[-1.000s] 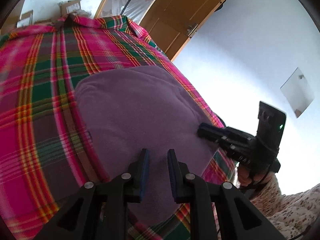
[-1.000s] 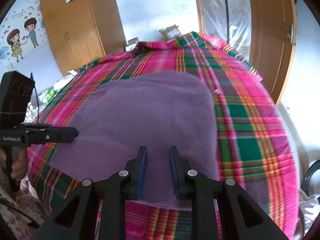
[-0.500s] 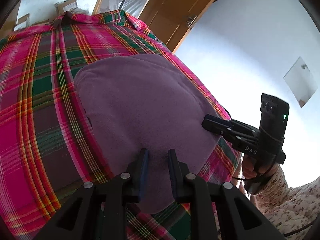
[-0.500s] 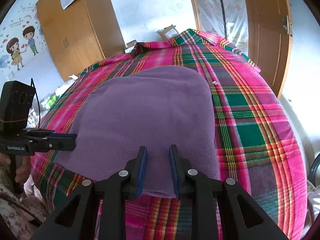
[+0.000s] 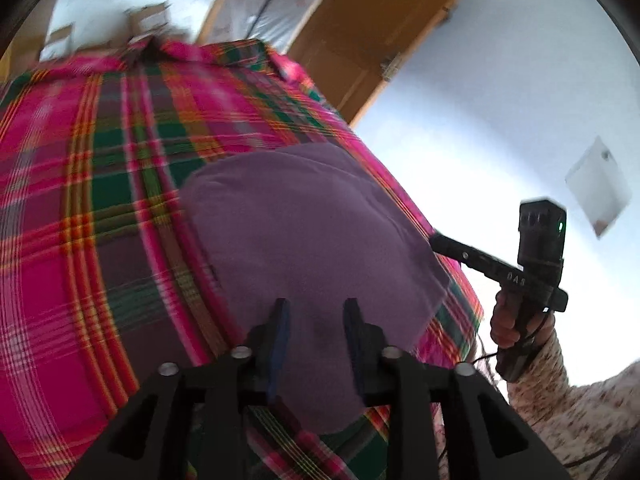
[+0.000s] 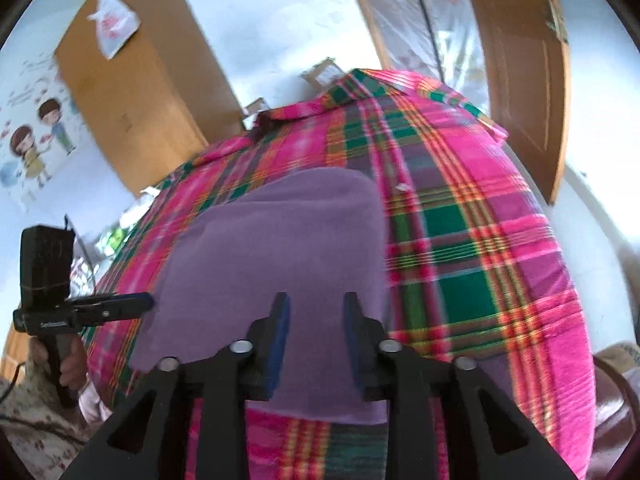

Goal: Fold clothes
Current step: 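Move both open grippers over the folded fleece to its edge, then grasp the fleece edge with the right gripper while the left gripper grasps beside it, then lift and fold the gripped fleece edge over the fleece with both grippers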

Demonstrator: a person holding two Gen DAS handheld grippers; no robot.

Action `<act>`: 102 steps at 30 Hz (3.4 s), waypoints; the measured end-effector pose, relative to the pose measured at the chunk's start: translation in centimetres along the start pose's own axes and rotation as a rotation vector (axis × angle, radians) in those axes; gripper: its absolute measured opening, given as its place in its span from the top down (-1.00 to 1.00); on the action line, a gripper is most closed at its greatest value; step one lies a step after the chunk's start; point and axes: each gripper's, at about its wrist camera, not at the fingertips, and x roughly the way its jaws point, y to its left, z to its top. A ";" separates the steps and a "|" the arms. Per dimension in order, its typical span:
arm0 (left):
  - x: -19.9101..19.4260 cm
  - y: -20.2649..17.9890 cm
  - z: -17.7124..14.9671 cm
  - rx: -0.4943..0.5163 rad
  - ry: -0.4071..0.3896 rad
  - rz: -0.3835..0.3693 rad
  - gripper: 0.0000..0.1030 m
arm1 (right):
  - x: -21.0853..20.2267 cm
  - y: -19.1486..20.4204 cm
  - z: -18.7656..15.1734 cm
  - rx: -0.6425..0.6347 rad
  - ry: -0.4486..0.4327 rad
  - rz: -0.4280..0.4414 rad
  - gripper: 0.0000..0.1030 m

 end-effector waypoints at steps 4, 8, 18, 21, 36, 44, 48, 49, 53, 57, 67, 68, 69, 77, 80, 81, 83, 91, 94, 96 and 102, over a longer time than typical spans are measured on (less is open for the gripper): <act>0.9 2.5 0.8 -0.130 0.046 -0.092 0.35 | 1.5 -2.0 1.3 0.056 0.064 0.038 0.38; 1.3 3.4 1.5 -0.165 0.072 -0.119 0.29 | 3.3 -3.9 2.5 0.118 0.134 0.093 0.36; -0.1 6.2 1.3 -0.288 0.074 -0.139 -0.01 | 6.2 -6.3 4.1 0.172 0.254 0.242 -0.26; -0.4 6.9 0.6 -0.326 0.095 -0.146 -0.03 | 6.9 -6.3 4.4 0.158 0.281 0.288 -0.26; 1.1 7.7 -0.5 -0.411 0.177 -0.268 -0.07 | 9.9 -6.6 5.9 0.170 0.356 0.477 -0.26; 0.5 7.9 -1.4 -0.437 0.217 -0.296 -0.07 | 11.1 -5.3 6.4 0.129 0.395 0.509 -0.29; -0.2 8.2 -2.3 -0.458 0.217 -0.289 -0.04 | 10.4 -5.8 5.8 0.135 0.383 0.498 -0.25; -0.4 8.4 -2.6 -0.466 0.217 -0.288 0.05 | 10.3 -5.8 5.7 0.136 0.378 0.492 -0.19; -1.3 9.3 -3.6 -0.502 0.214 -0.275 0.24 | 10.3 -6.6 5.3 0.172 0.363 0.468 0.24; -2.0 9.4 -4.5 -0.497 0.206 -0.271 0.29 | 10.1 -7.0 5.0 0.182 0.350 0.452 0.33; -3.7 9.8 -6.3 -0.493 0.196 -0.276 0.31 | 9.9 -5.9 4.6 0.190 0.328 0.407 0.44; -3.9 9.8 -6.4 -0.493 0.193 -0.273 0.31 | 9.9 -5.8 4.6 0.192 0.328 0.401 0.48; -4.2 9.8 -6.6 -0.492 0.190 -0.270 0.30 | 9.9 -5.6 4.6 0.195 0.329 0.395 0.51; -6.7 9.1 -6.9 -0.463 0.150 -0.269 0.41 | 8.7 -4.5 4.6 0.242 0.294 0.328 0.61; -8.2 9.1 -7.0 -0.449 0.124 -0.278 0.43 | 8.0 -3.7 4.8 0.247 0.281 0.325 0.63; -8.5 9.1 -6.9 -0.445 0.117 -0.274 0.43 | 7.9 -3.4 4.9 0.249 0.278 0.328 0.65; -9.1 9.2 -6.5 -0.443 0.099 -0.272 0.44 | 7.7 -2.4 5.1 0.245 0.269 0.338 0.67; -12.6 11.4 -6.8 -0.469 0.045 -0.250 0.46 | 9.2 1.2 6.5 0.223 0.264 0.380 0.70; -12.5 12.2 -6.0 -0.483 0.022 -0.239 0.46 | 10.2 2.2 7.1 0.216 0.272 0.401 0.71; -13.1 13.0 -5.8 -0.490 0.004 -0.233 0.46 | 11.0 3.0 7.5 0.209 0.279 0.416 0.72; -14.9 15.6 -5.6 -0.526 -0.027 -0.213 0.47 | 13.1 4.7 8.2 0.194 0.293 0.438 0.72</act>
